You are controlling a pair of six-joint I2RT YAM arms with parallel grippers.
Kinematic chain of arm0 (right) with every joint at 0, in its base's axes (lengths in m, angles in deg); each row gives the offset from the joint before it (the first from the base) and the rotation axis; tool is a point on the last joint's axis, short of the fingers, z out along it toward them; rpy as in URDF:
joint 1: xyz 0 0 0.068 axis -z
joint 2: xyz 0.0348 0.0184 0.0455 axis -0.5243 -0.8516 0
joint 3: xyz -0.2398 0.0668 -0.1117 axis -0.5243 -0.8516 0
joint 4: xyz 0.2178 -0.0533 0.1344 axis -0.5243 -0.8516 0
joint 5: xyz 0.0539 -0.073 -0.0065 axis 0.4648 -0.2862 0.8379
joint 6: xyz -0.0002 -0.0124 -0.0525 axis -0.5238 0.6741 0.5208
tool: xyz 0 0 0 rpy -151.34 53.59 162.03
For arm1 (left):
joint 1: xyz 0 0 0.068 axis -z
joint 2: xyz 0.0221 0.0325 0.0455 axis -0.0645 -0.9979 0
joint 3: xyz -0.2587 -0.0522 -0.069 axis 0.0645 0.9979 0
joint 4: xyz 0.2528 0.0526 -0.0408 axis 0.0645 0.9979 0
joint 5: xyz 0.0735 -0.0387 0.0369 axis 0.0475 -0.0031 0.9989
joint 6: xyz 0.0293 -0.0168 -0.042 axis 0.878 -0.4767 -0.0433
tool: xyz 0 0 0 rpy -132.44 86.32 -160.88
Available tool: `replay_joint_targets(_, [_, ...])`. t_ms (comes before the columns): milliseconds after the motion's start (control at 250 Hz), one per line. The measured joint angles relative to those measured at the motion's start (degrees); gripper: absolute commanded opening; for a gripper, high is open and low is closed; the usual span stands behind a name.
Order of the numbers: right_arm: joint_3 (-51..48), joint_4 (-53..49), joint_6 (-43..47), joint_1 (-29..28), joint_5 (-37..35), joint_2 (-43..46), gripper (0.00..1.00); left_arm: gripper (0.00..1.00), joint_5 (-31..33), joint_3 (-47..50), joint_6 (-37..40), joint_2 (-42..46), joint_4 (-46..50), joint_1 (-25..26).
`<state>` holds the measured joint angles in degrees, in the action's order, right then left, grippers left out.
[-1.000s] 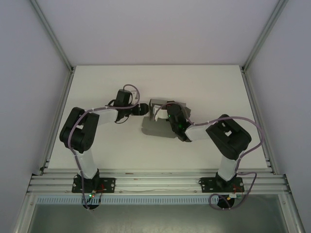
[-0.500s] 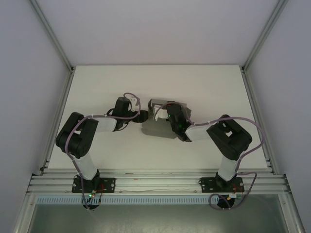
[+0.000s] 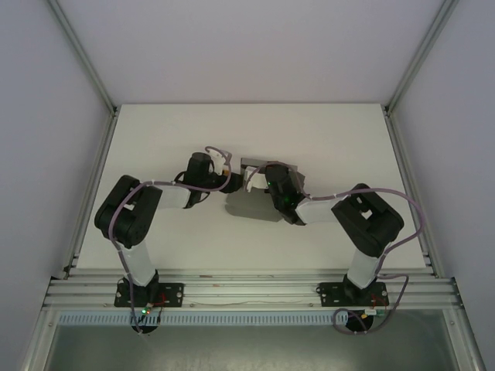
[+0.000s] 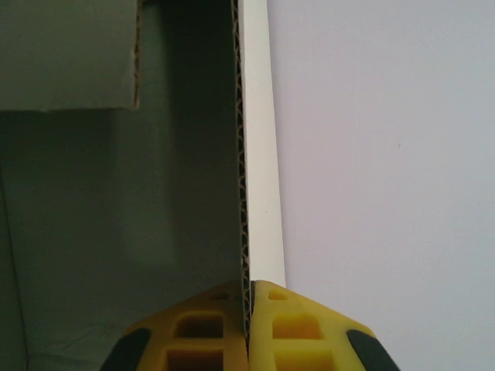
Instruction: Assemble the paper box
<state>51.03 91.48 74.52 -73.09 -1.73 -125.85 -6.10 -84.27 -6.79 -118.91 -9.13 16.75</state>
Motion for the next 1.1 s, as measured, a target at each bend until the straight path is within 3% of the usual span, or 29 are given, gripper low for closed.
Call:
replay_joint_targets(180, [0.7, -1.5, -0.7, 0.0, 0.0, 0.1, 0.00, 0.66, 2.0, -0.9, 0.4, -2.1, -2.1, 0.9])
replay_joint_targets(492, [3.1, -7.0, -2.9, 0.0, 0.3, 0.4, 0.00, 0.36, 4.9, -2.5, 0.9, -4.3, -4.4, 2.0])
replay_joint_targets(592, [3.6, -7.9, -3.6, 0.0, 0.3, 0.4, 0.00, 0.27, 7.9, -2.7, 1.1, -4.3, -4.6, 3.3])
replay_joint_targets(859, [4.1, -9.3, -7.2, 0.2, 0.0, 0.5, 0.00, 0.14, 19.1, -4.2, 2.0, -5.9, -5.6, 6.7])
replay_joint_targets(963, [4.1, -10.2, -8.9, 0.2, 0.3, 1.0, 0.12, 0.04, 22.4, -4.2, 2.9, -6.0, -6.1, 7.7])
replay_joint_targets(1099, [3.8, -13.8, -13.1, -0.2, 3.7, 3.4, 0.34, 0.04, 25.7, -4.1, 3.8, -6.3, -6.9, 8.8])
